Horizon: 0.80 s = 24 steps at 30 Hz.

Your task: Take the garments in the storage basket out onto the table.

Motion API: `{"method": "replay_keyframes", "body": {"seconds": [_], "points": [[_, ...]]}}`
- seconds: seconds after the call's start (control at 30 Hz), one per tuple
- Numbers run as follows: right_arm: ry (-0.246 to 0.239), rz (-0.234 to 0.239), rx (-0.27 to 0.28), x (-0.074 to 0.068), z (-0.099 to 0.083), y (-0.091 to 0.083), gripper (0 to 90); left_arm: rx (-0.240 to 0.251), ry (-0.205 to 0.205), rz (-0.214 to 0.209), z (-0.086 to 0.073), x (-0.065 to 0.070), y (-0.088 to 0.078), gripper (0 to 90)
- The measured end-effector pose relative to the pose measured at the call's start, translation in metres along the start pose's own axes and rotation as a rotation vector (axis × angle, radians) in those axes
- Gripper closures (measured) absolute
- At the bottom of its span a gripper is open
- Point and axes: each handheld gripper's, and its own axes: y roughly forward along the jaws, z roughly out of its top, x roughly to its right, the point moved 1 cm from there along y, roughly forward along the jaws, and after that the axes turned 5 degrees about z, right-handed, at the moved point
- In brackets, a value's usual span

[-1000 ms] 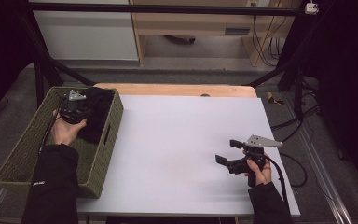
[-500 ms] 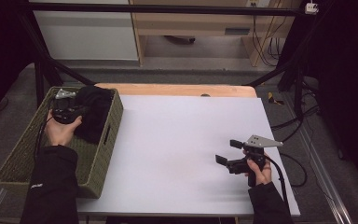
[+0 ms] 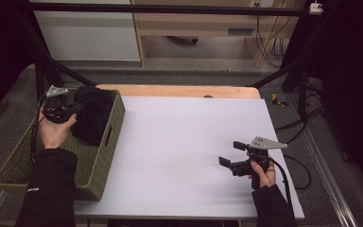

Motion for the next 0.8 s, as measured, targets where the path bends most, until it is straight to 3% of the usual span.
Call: {"method": "replay_keyframes", "body": {"seconds": [0.8], "points": [[0.004, 0.0, -0.006, 0.0, -0.001, 0.002, 3.9, 0.063, 0.005, -0.02, 0.023, -0.006, -0.048, 81.6]]}}
